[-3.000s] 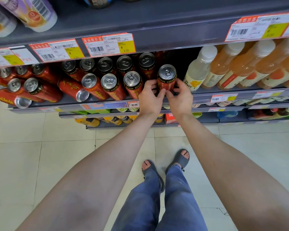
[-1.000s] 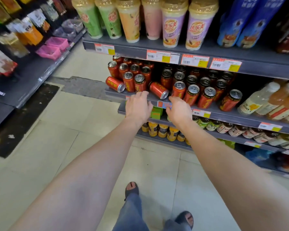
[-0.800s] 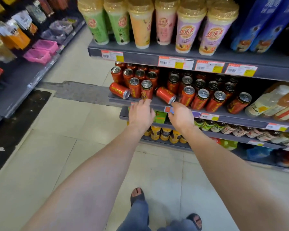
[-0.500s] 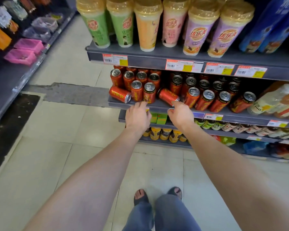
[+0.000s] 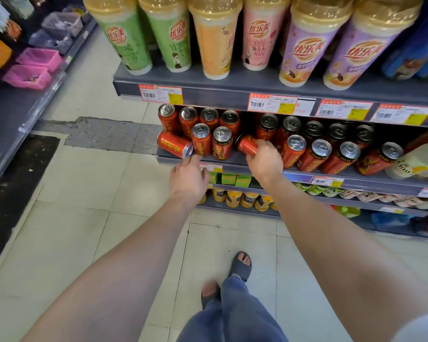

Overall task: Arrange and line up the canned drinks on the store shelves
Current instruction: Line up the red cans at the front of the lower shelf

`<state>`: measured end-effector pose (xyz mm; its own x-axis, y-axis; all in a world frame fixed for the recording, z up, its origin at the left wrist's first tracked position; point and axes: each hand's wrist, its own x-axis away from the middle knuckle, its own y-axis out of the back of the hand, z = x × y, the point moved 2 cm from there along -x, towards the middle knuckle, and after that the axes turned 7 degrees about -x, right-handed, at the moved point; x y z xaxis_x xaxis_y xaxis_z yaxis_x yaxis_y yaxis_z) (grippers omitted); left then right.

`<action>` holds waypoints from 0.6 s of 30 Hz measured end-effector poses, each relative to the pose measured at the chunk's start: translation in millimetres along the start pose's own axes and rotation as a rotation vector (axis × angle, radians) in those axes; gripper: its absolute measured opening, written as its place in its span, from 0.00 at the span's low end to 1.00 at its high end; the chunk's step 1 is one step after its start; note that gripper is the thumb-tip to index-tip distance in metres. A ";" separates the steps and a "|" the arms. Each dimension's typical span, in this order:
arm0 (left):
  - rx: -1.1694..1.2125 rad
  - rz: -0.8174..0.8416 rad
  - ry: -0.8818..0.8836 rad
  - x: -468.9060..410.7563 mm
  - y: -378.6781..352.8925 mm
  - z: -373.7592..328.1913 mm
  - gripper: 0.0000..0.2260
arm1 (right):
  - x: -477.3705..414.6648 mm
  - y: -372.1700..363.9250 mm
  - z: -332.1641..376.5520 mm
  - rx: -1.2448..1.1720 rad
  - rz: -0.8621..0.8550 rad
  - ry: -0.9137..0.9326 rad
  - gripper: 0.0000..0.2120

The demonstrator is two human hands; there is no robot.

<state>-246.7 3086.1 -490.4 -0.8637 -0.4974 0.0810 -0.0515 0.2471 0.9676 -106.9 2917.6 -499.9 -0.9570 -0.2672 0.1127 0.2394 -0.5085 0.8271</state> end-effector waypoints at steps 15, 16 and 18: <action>0.043 0.033 0.042 -21.4 -18.9 -11.6 0.16 | -37.9 -31.6 -17.0 0.066 0.044 -0.027 0.27; 0.045 0.039 0.045 -20.3 -20.7 -12.0 0.16 | -37.2 -33.4 -17.8 0.082 0.041 -0.021 0.27; 0.042 0.050 0.048 -17.2 -24.3 -12.7 0.16 | -35.0 -36.7 -20.2 0.089 0.011 -0.001 0.24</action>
<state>-224.2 3078.1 -512.3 -0.8410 -0.5221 0.1416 -0.0305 0.3071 0.9512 -78.9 2929.1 -545.3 -0.9546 -0.2714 0.1225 0.2343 -0.4309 0.8715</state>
